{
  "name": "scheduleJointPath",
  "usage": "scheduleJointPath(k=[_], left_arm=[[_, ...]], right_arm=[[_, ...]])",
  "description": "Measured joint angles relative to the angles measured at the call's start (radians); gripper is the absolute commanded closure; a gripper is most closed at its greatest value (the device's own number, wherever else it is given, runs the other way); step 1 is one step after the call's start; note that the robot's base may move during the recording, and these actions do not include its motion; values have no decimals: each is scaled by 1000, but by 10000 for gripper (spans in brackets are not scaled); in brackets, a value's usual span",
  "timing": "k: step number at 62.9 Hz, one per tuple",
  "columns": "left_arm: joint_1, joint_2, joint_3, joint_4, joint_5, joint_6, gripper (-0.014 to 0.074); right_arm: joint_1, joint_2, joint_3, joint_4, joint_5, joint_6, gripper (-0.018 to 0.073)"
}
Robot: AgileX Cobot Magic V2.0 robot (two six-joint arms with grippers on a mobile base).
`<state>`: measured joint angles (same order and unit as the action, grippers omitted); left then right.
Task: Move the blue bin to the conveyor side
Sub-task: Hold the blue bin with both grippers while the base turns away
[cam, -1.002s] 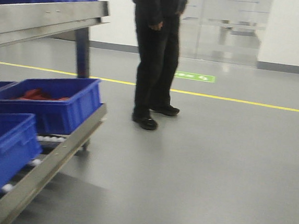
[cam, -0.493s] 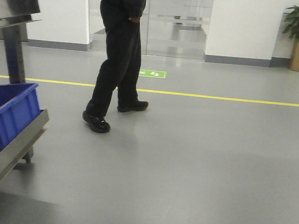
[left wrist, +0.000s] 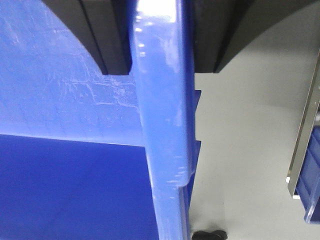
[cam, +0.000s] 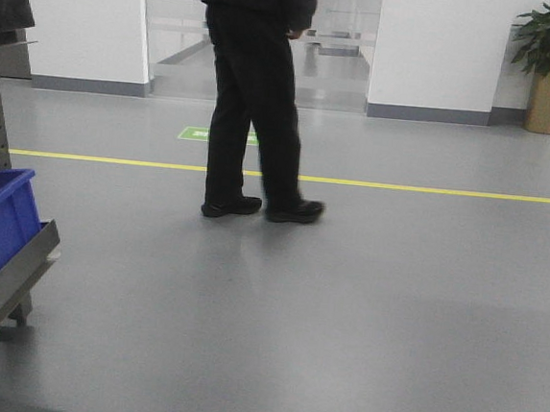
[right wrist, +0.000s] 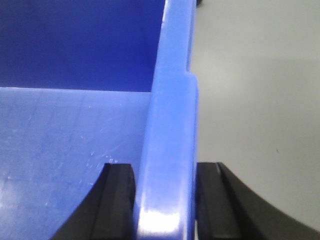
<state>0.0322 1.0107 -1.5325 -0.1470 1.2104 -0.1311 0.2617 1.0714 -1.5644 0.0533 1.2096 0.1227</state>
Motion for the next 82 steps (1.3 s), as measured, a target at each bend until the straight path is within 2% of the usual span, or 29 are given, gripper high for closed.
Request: scheduleJointPath(k=[82], left_arm=[[0,0,2,6,-39,0,615]], right_arm=[[0,0,0,0,-43,2,648]])
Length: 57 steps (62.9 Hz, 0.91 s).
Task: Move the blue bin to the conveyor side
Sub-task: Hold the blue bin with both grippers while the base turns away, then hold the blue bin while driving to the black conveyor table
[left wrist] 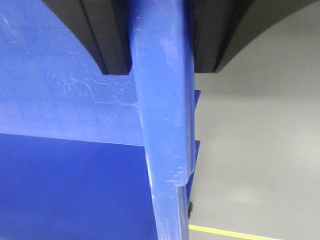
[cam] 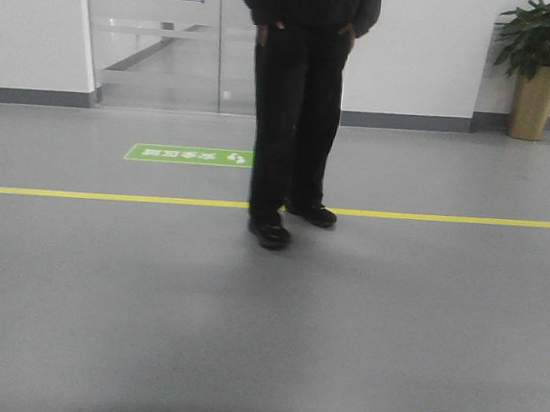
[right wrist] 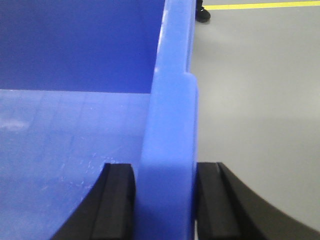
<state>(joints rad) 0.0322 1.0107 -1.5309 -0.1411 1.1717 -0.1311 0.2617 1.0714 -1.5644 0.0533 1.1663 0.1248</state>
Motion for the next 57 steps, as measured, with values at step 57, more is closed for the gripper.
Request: scheduleJointPath(k=[57], left_arm=[[0,0,0,2,-4,4,615]], right_arm=[[0,0,0,0,-2,-2,648]])
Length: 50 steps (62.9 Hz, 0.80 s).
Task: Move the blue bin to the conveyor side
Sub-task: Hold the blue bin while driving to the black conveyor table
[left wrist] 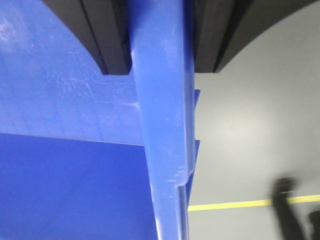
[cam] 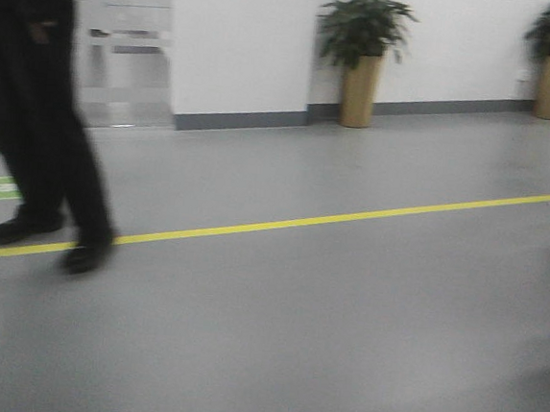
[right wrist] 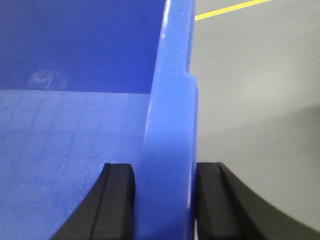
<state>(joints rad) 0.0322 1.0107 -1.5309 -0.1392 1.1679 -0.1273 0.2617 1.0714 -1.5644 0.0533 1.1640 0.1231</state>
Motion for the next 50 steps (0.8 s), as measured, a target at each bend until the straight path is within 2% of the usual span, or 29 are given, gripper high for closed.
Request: scheduleJointPath(k=[50], left_arm=[[0,0,0,-2,-4,0,615]], right_arm=[[0,0,0,0,-2,0,648]])
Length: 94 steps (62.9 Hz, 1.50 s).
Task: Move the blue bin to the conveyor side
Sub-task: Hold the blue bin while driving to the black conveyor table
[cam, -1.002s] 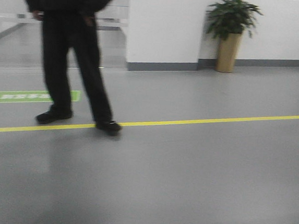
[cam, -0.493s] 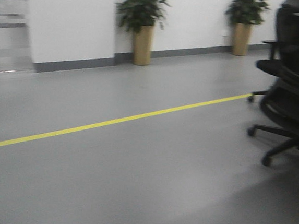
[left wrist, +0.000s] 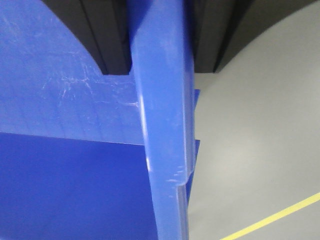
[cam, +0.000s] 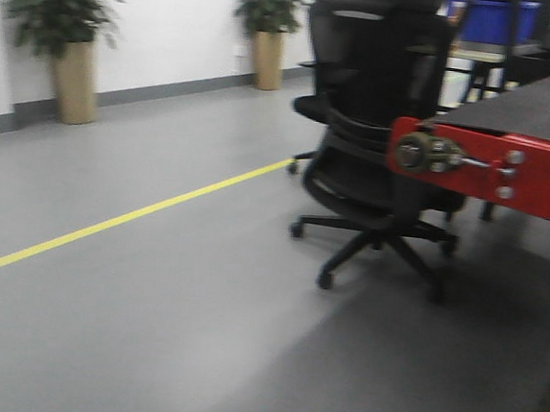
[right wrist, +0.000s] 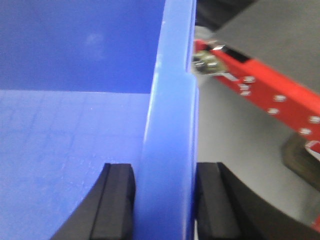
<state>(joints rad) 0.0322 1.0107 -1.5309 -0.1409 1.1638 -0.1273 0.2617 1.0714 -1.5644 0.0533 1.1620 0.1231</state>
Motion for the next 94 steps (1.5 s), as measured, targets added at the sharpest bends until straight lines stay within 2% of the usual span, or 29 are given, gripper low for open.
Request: scheduleJointPath(k=[94], left_arm=[[0,0,0,0,0,0,615]], right_arm=[[0,0,0,-2,0,2,648]])
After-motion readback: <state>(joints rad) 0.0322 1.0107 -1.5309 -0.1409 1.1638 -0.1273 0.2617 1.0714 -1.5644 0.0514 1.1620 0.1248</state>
